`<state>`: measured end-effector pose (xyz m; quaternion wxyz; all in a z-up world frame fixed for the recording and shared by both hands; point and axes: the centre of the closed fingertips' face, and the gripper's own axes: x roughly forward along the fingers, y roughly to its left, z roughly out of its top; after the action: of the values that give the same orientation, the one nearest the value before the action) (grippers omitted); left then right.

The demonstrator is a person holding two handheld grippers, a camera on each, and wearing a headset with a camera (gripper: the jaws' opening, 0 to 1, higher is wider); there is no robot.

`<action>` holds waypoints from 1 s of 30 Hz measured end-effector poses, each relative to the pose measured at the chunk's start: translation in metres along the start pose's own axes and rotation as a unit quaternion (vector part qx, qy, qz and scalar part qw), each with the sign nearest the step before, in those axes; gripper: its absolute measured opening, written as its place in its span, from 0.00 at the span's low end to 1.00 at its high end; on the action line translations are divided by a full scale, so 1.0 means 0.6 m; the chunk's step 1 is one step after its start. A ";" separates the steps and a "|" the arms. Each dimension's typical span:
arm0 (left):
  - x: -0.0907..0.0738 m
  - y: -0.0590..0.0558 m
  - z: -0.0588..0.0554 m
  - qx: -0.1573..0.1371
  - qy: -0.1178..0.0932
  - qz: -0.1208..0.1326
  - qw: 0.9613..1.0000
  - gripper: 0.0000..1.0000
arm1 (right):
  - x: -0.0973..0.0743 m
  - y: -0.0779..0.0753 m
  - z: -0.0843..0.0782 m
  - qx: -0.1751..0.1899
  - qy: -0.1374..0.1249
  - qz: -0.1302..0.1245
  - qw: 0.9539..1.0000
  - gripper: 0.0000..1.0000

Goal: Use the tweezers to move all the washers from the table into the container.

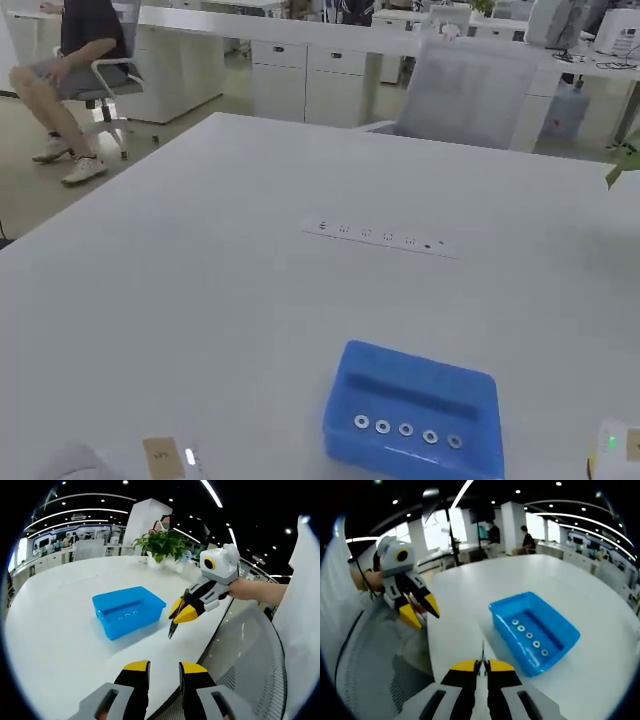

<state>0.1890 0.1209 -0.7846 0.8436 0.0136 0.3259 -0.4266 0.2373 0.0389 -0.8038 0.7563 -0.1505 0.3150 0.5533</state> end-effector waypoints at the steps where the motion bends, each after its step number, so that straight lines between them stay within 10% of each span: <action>1: 0.001 0.000 0.004 0.005 0.002 -0.004 1.000 0.20 | 0.000 0.003 -0.004 -0.006 0.004 0.003 1.000 0.03; 13: 0.030 -0.052 0.118 0.049 -0.015 -0.105 0.993 0.27 | 0.004 0.038 -0.023 -0.091 0.035 0.030 0.995 0.03; 21: 0.056 -0.056 0.098 0.135 0.061 -0.113 0.982 0.17 | 0.024 0.042 -0.010 -0.080 -0.001 0.026 0.996 0.02; 30: 0.065 -0.048 0.095 0.189 0.088 -0.115 0.971 0.07 | 0.025 0.043 -0.008 -0.086 -0.015 0.022 0.996 0.02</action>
<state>0.2151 0.0577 -0.7540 0.7390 0.1724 0.3121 -0.5716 0.2147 0.0563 -0.8141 0.7329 -0.1993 0.2583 0.5971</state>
